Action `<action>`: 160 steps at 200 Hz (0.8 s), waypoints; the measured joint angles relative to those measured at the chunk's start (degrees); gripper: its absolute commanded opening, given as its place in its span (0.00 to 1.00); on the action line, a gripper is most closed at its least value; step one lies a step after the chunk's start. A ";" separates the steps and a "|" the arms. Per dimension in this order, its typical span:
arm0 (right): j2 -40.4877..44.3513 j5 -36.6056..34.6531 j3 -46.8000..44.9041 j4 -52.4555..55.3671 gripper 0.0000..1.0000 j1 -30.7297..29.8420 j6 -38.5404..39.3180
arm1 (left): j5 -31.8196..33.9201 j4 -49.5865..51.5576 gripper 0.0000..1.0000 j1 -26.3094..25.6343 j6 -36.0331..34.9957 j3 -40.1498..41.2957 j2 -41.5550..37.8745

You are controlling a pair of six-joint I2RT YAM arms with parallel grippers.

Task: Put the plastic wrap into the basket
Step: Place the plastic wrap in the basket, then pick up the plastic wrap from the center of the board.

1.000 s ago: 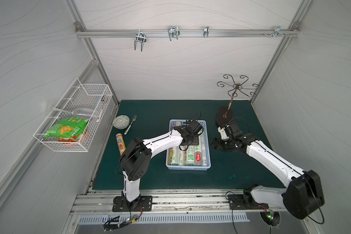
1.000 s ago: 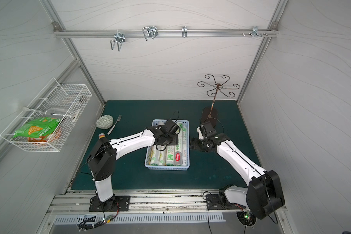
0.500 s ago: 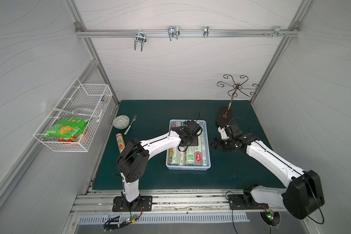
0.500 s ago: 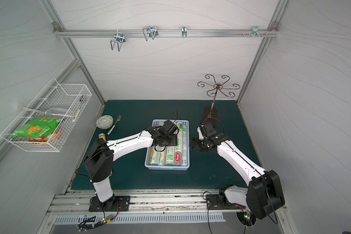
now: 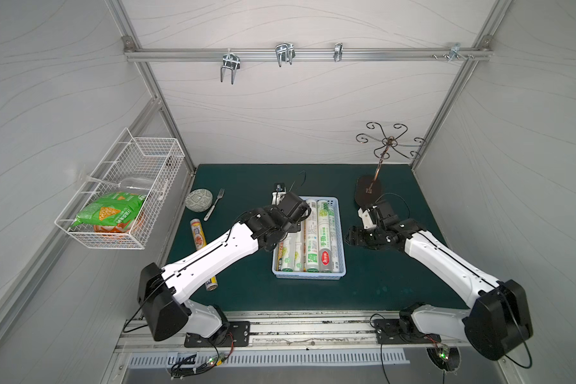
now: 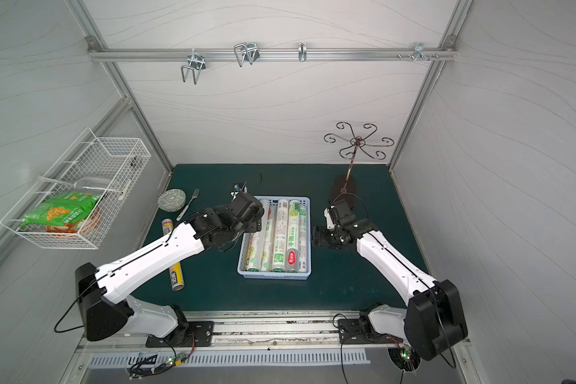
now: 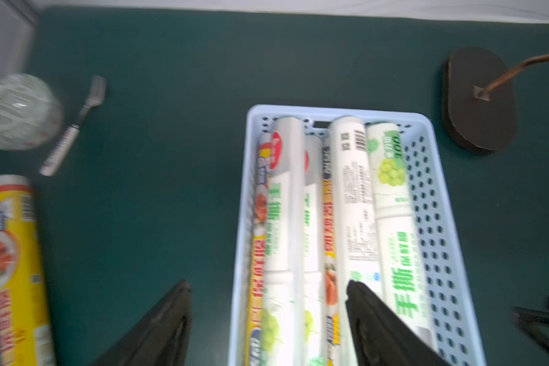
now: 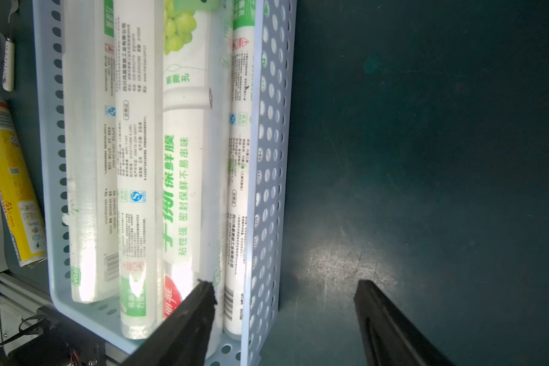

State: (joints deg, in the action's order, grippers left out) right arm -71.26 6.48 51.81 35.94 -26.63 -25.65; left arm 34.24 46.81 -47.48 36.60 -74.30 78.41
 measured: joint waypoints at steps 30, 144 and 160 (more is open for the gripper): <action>0.17 -0.02 -0.33 0.00 0.80 0.66 0.26 | 6.29 1.33 0.92 3.15 0.50 6.58 -6.05; -0.57 0.07 -2.49 -1.25 0.81 3.02 0.61 | 6.64 -7.89 0.99 25.79 4.66 31.61 -12.11; -0.68 0.07 -2.49 -1.31 0.81 3.10 0.61 | 4.55 -10.27 0.99 29.27 4.90 33.88 -11.61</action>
State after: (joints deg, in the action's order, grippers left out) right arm -71.94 6.55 49.32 34.63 -23.53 -25.04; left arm 38.79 36.53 -18.22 41.50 -40.42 66.81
